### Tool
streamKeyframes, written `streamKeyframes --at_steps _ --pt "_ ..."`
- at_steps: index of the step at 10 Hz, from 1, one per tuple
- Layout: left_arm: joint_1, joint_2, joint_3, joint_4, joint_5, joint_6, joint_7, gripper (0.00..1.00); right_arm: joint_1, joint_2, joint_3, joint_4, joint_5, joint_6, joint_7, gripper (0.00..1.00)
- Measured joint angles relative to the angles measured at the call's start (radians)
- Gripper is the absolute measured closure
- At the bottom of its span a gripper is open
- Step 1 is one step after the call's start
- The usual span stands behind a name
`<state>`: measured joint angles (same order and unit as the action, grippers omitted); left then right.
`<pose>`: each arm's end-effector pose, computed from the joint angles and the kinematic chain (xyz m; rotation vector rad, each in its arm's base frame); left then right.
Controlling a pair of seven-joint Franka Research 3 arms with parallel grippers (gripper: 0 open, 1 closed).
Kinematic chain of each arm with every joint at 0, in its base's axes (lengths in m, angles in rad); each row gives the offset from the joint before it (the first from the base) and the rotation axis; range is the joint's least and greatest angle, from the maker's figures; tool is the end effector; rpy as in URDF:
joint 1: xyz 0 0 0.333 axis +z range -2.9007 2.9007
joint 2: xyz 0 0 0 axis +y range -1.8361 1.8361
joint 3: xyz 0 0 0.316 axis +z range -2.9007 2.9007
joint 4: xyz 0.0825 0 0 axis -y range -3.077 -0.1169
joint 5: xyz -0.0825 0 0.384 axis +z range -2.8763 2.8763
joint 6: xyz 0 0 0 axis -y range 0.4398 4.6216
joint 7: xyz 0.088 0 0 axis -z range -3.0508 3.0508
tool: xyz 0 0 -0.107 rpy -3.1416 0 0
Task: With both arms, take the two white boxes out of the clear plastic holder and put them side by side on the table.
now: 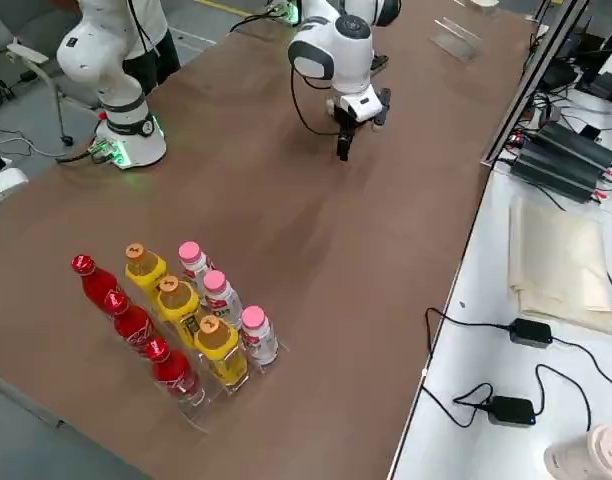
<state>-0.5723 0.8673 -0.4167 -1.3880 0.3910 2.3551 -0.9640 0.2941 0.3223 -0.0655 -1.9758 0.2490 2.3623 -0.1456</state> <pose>0.4733 -0.5800 0.2352 2.9820 -0.1751 0.1474 0.5979 0.1440 0.3124 -2.9619 -0.3069 -0.0884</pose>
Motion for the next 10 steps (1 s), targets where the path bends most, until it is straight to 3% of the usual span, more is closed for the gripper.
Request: streamKeyframes --at_steps 3,5,7,10 --pt "0.012 -0.058 0.016 0.027 0.002 -0.045 0.001 0.01 0.005 0.000 0.004 0.000 0.000 0.005 -0.001 0.00" --pt "0.073 -0.159 0.027 0.029 0.010 -0.217 0.079 0.00 0.040 0.000 0.009 -0.011 0.005 0.057 -0.001 0.00" --pt "0.192 -0.237 0.028 0.027 0.007 -0.378 0.201 0.00 0.118 0.002 0.011 -0.055 0.045 0.165 0.057 0.00" --pt "0.393 -0.280 0.025 0.023 0.001 -0.489 0.240 0.00 0.237 0.019 0.013 -0.107 0.131 0.282 0.270 0.00"
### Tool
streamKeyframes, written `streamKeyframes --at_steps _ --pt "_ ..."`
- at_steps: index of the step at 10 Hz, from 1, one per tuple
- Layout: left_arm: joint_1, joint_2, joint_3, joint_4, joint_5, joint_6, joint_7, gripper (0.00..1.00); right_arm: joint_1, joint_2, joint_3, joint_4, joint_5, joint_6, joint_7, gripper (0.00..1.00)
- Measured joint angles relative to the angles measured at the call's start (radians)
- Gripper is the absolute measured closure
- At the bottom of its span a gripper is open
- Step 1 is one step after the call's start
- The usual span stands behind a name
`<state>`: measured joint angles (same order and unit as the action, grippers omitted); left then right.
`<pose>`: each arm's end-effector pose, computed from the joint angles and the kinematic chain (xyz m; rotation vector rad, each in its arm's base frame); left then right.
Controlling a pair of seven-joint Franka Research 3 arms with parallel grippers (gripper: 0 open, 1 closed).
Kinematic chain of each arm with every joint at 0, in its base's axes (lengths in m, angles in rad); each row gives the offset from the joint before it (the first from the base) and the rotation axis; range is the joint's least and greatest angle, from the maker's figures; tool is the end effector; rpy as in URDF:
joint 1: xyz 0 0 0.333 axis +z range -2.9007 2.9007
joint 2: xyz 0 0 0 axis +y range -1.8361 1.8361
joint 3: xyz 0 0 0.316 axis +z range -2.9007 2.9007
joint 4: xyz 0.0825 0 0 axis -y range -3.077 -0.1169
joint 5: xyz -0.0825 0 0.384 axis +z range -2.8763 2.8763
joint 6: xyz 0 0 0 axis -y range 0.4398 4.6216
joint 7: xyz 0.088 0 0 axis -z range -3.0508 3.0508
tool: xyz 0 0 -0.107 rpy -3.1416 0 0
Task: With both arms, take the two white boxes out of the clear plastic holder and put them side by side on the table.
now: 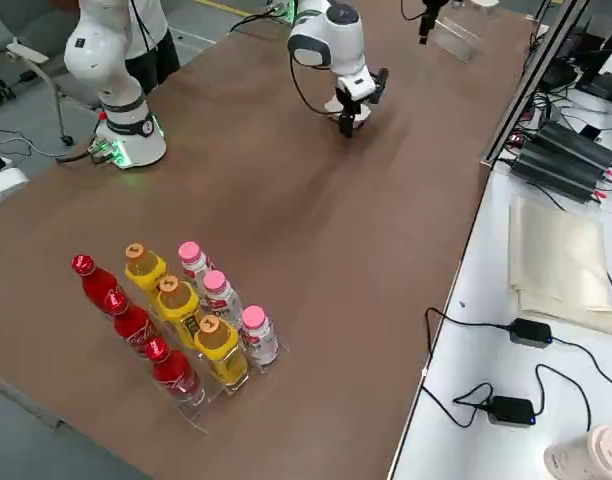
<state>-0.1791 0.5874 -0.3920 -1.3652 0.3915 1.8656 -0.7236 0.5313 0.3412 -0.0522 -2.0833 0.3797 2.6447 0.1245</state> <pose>0.6400 -0.3092 0.3927 -2.9869 -0.1276 -0.0923 0.5418 0.2715 0.2820 -2.8773 -0.0645 -0.2178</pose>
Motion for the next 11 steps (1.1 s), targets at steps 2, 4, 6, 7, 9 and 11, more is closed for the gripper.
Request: streamKeyframes --at_steps 2,4,6,7,9,11 --pt "0.133 -0.012 -0.009 -0.002 0.000 -0.029 0.076 0.00 0.097 0.045 0.001 -0.020 0.007 0.102 0.234 0.00" --pt "0.265 -0.040 -0.014 -0.002 -0.001 -0.073 0.170 0.01 0.174 0.092 0.000 -0.023 0.008 0.177 0.385 0.00" --pt "0.375 -0.068 -0.017 -0.019 0.000 -0.104 0.247 0.04 0.196 0.119 -0.001 -0.023 0.009 0.208 0.424 0.00" --pt "0.425 -0.077 -0.017 -0.033 0.027 -0.103 0.308 0.04 0.205 0.127 -0.001 -0.022 0.009 0.221 0.449 0.00" --pt "0.500 -0.079 -0.018 -0.046 0.136 -0.076 0.499 0.05 0.252 0.158 0.000 -0.023 0.009 0.277 0.503 0.01" --pt "0.506 -0.066 -0.020 -0.067 0.242 -0.050 0.640 0.09 0.289 0.195 -0.001 -0.023 0.010 0.315 0.537 0.04"
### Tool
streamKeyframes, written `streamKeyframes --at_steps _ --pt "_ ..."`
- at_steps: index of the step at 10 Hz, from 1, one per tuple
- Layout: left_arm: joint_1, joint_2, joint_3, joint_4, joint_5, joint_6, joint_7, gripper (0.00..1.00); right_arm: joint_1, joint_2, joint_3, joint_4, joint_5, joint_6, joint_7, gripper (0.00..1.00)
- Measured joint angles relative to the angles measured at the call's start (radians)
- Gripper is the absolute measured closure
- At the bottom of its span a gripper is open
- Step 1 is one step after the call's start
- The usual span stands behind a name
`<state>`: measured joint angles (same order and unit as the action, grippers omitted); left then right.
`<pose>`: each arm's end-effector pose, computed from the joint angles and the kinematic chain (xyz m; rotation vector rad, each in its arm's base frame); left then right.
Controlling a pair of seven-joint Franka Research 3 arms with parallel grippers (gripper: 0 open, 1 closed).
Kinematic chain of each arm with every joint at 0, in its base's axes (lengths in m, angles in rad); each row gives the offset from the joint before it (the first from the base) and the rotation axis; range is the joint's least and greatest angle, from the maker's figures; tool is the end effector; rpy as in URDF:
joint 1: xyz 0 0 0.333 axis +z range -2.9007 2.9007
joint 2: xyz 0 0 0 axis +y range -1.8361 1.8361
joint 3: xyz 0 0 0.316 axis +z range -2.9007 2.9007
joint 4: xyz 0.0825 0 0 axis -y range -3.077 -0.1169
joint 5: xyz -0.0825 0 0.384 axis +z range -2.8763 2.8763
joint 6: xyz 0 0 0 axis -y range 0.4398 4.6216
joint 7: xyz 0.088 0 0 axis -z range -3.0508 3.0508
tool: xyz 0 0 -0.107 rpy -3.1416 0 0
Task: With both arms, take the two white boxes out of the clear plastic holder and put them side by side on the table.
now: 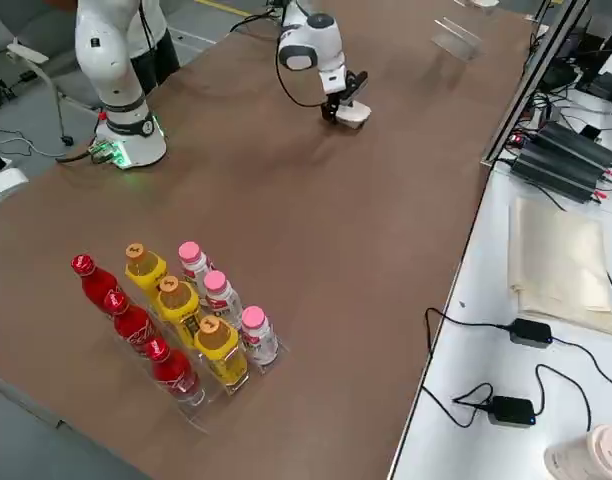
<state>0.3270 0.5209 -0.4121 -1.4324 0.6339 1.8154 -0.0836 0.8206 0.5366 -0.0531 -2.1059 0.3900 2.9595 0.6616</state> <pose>0.6934 0.0410 0.4101 -2.7233 0.1995 0.0742 0.4502 0.3997 0.1892 -2.8219 0.3614 -0.2443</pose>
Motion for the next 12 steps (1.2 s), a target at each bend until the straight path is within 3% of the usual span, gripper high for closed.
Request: streamKeyframes --at_steps 4,6,7,8,10,12 --pt "-0.029 0.051 -0.003 -0.016 0.059 0.080 0.118 0.17 0.002 0.004 -0.007 0.001 0.002 0.003 0.015 0.15" --pt "-0.025 0.076 -0.003 -0.017 0.091 0.129 0.128 0.19 0.007 0.004 -0.007 0.002 0.002 0.003 0.052 0.48" --pt "-0.024 0.087 -0.002 -0.017 0.104 0.140 0.128 0.22 0.010 0.004 -0.007 0.002 0.002 0.003 0.059 0.55" --pt "-0.024 0.095 -0.002 -0.017 0.110 0.145 0.128 0.33 0.012 0.005 -0.007 0.002 0.002 0.003 0.061 0.62" --pt "-0.022 0.104 -0.001 -0.017 0.132 0.146 0.128 0.44 0.012 0.005 -0.008 0.002 0.002 0.003 0.062 0.72" --pt "-0.017 0.113 0.000 -0.018 0.164 0.146 0.128 0.50 0.012 0.005 -0.010 0.002 0.002 0.003 0.063 0.97"
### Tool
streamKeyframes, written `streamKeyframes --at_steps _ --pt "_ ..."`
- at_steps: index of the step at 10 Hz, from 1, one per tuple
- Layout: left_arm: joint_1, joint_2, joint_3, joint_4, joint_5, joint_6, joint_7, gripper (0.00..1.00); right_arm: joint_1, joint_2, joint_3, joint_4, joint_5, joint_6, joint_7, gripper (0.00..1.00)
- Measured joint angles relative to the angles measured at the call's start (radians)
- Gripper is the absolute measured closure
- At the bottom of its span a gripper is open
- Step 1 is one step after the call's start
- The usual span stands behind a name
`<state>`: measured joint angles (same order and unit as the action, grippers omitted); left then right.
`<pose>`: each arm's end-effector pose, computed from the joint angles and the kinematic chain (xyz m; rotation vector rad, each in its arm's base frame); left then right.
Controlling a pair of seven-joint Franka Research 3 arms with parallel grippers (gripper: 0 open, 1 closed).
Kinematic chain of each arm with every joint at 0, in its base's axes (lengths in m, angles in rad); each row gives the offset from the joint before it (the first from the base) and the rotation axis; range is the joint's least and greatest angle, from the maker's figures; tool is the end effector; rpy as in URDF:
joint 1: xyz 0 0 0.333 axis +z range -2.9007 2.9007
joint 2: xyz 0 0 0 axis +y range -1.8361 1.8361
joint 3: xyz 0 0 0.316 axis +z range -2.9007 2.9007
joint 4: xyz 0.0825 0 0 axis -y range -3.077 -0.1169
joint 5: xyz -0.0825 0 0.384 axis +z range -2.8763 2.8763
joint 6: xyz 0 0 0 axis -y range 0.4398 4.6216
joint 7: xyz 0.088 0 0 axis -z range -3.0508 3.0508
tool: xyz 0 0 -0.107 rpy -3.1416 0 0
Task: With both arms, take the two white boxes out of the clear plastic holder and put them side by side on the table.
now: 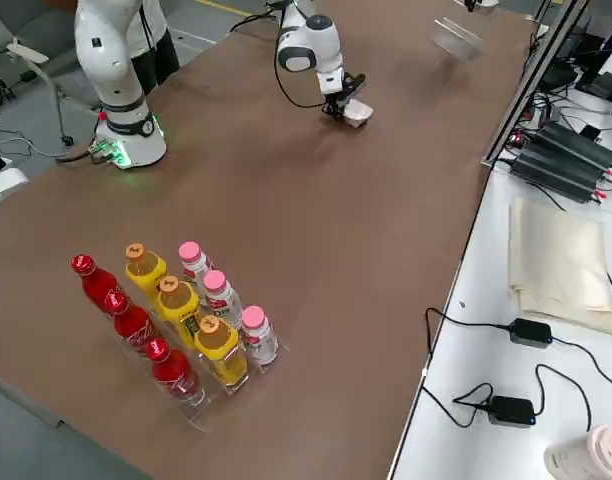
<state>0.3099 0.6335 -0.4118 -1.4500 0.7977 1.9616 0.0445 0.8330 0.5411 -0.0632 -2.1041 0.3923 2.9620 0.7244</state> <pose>0.7136 0.0296 0.3403 -2.5985 0.5485 0.0534 0.4496 0.4008 0.1877 -2.8081 0.4465 -0.2367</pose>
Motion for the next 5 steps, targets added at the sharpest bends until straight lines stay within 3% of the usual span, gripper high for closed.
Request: streamKeyframes --at_steps 3,5 --pt "0.011 0.004 0.002 0.000 0.023 0.000 0.000 0.62 -0.005 -0.001 -0.016 0.011 0.001 -0.025 0.002 0.98" --pt "0.011 0.004 0.001 0.000 0.023 0.000 -0.004 0.95 -0.010 -0.024 -0.079 0.059 0.001 -0.158 0.004 0.98"
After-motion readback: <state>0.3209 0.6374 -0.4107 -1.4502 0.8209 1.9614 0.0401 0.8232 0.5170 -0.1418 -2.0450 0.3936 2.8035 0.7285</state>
